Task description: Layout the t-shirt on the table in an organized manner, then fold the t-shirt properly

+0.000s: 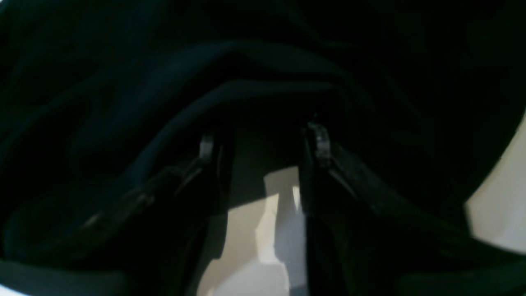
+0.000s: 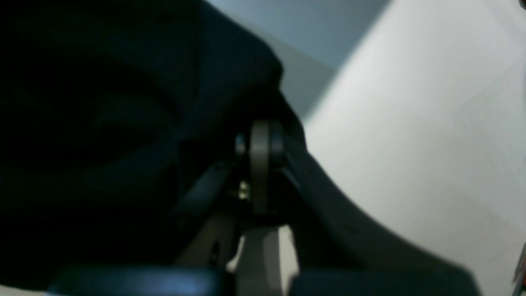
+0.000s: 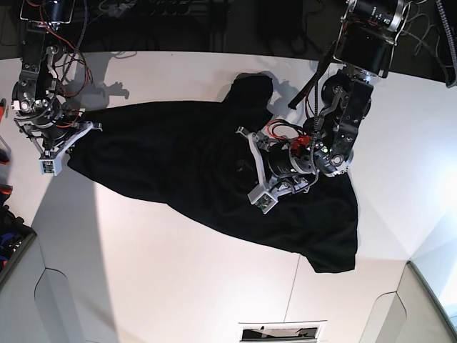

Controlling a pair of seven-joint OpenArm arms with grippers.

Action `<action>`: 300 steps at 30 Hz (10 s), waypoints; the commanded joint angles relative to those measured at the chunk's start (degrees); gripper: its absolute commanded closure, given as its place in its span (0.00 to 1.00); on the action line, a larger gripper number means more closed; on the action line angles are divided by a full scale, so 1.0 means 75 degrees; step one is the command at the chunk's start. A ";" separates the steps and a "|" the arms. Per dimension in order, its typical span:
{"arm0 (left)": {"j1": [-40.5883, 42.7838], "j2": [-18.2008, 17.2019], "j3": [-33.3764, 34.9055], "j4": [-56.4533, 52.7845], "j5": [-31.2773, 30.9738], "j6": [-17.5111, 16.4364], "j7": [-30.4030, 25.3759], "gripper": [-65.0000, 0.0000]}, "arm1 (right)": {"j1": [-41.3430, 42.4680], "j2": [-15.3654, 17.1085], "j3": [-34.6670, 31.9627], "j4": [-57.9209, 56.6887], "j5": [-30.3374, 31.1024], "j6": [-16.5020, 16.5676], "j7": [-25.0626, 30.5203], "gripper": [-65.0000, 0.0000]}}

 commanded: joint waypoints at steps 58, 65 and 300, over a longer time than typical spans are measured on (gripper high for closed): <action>0.1396 -0.0321 -0.3453 0.1064 -0.3995 -0.1989 0.0341 1.00 | -0.0082 -0.0017 -0.0038 -0.0052 0.0020 0.0315 -0.0565 1.00; 0.2215 -0.0810 -0.3643 0.2008 -0.4351 -0.1989 0.0507 1.00 | -0.0085 -0.0020 -0.0038 -0.0052 0.0020 0.0315 -0.0495 1.00; -0.2445 0.0073 -0.0752 -0.4453 0.0239 -0.0935 -0.0924 0.60 | -0.2119 -0.0321 0.0822 0.1827 0.3314 0.1746 -0.1040 1.00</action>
